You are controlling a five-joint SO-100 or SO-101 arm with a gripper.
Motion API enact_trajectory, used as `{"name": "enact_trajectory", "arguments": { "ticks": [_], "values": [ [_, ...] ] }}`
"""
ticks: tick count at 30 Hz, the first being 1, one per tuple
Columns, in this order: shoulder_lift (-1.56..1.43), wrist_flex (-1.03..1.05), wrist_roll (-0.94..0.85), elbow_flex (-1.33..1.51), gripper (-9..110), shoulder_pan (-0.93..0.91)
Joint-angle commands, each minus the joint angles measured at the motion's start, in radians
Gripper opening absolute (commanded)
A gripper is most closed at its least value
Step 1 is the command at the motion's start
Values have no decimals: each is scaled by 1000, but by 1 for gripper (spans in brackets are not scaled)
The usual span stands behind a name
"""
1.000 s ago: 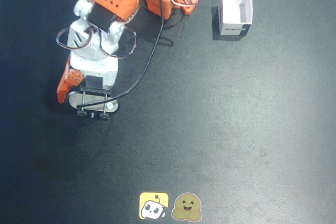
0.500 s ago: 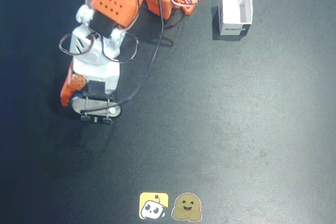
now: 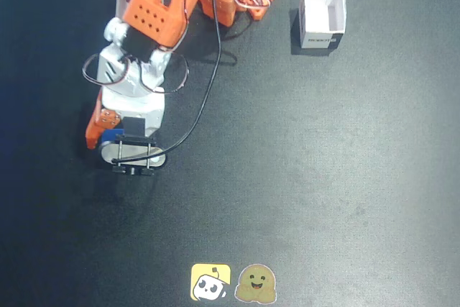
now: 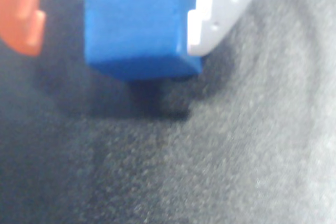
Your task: Put the red cube in the right box and the blue cube in the left box.
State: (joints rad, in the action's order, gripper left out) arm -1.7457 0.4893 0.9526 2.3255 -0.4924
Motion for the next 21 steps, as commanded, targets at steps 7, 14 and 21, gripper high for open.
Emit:
{"name": "enact_trajectory", "arguments": {
  "ticks": [7, 14, 21],
  "values": [
    [23, -40, 3, 2, 22, 2],
    [75, -46, 9, -26, 20, -2],
    [95, -55, 15, -31, 20, -3]
  ]
}}
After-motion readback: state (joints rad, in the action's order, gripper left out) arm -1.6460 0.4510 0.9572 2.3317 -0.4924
